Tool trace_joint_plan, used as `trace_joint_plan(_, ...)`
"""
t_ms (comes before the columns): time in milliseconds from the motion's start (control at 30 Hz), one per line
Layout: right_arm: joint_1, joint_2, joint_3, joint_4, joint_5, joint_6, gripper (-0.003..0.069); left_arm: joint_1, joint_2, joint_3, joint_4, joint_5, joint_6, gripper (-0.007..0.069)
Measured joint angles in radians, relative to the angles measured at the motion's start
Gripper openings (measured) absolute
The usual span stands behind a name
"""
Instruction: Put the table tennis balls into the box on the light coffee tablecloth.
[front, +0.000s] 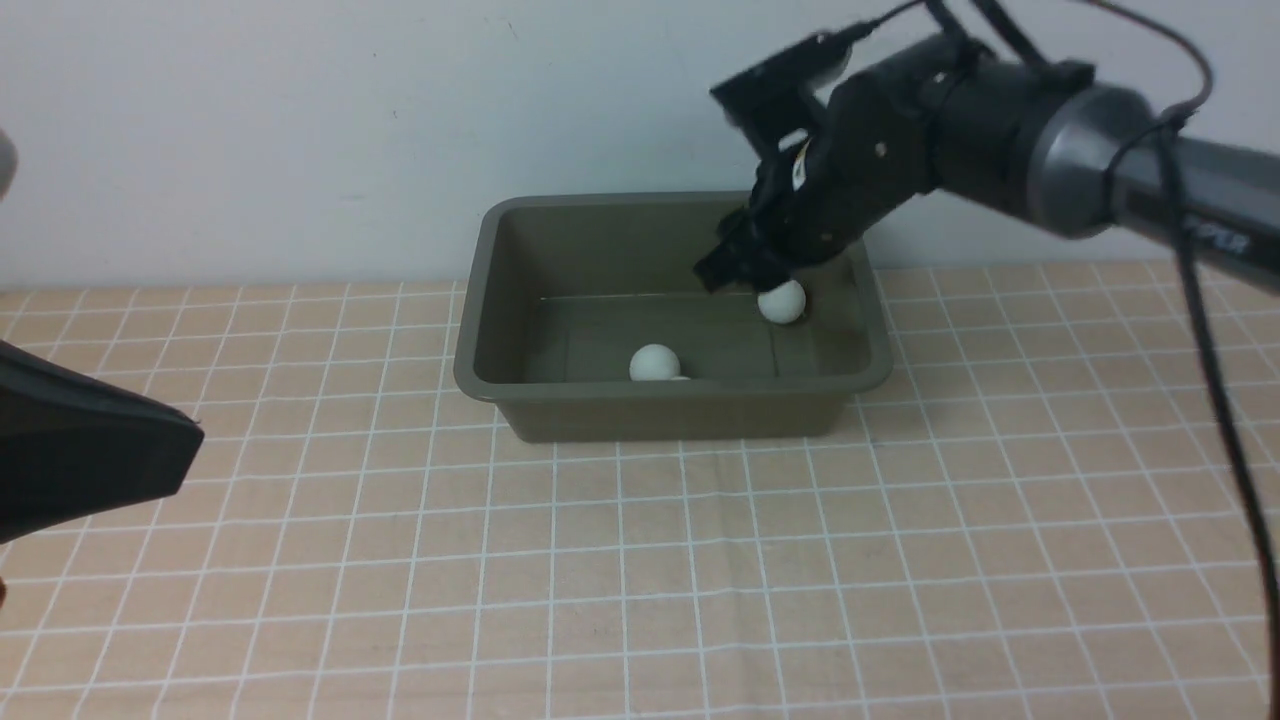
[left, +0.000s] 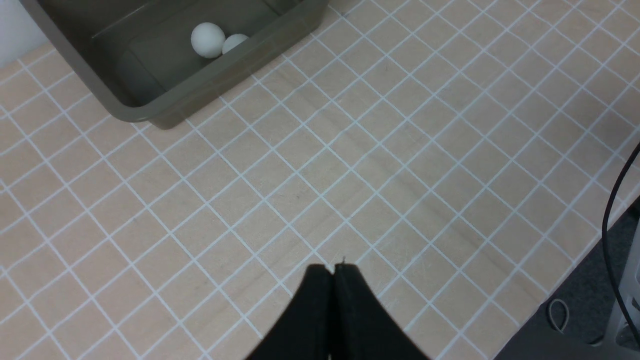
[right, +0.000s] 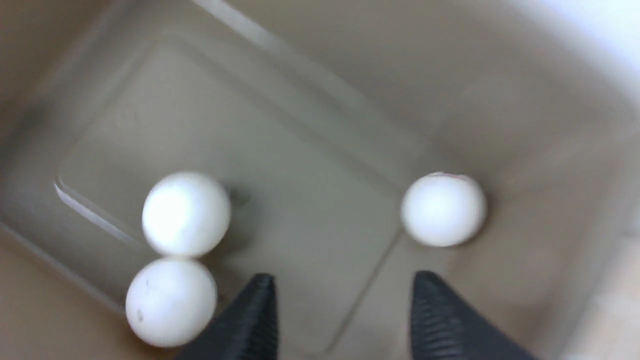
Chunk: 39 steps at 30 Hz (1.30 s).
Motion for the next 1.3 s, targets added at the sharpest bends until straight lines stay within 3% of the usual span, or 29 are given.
trace_joint_plan(133, 0.000, -0.124, 0.000, -0.095, 0.000, 0.051, 0.0123, 0.000, 0.000, 0.000, 0.019, 0.000, 0.033, -0.0069)
trace_joint_plan(167, 0.000, -0.194, -0.001, -0.148, 0.001, 0.083, 0.0042, 0.000, 0.000, 0.000, 0.036, 0.000, 0.044, -0.0069)
trace_joint_plan(233, 0.000, -0.267, -0.001, -0.195, 0.005, 0.115, 0.0002, 0.000, 0.000, 0.000, 0.058, 0.000, 0.051, -0.0069)
trace_joint_plan(500, 0.000, -0.537, 0.108, -0.246, 0.007, 0.139, -0.0017, 0.000, -0.091, 0.000, 0.091, -0.030, 0.048, -0.0069)
trace_joint_plan(667, 0.000, -0.784, 0.419, -0.303, -0.071, 0.205, -0.0017, 0.000, -0.247, 0.000, 0.157, -0.136, 0.018, -0.0069)
trace_joint_plan(867, 0.000, -0.999, 0.765, -0.377, -0.185, 0.323, -0.0017, 0.000, -0.358, 0.046, 0.230, -0.145, -0.019, -0.0069)
trace_joint_plan(1000, 0.000, -1.154, 1.001, -0.437, -0.257, 0.447, -0.0017, 0.000, -0.435, 0.191, 0.256, -0.195, -0.024, -0.0069)
trace_joint_plan(1100, 0.000, -1.264, 1.132, -0.471, -0.278, 0.522, -0.0017, 0.000, -0.514, 0.353, 0.257, -0.330, -0.026, -0.0069)
trace_joint_plan(1300, 0.000, -1.464, 1.281, -0.482, -0.284, 0.551, -0.0017, 0.000, -0.645, 0.609, 0.213, -0.592, -0.036, -0.0069)
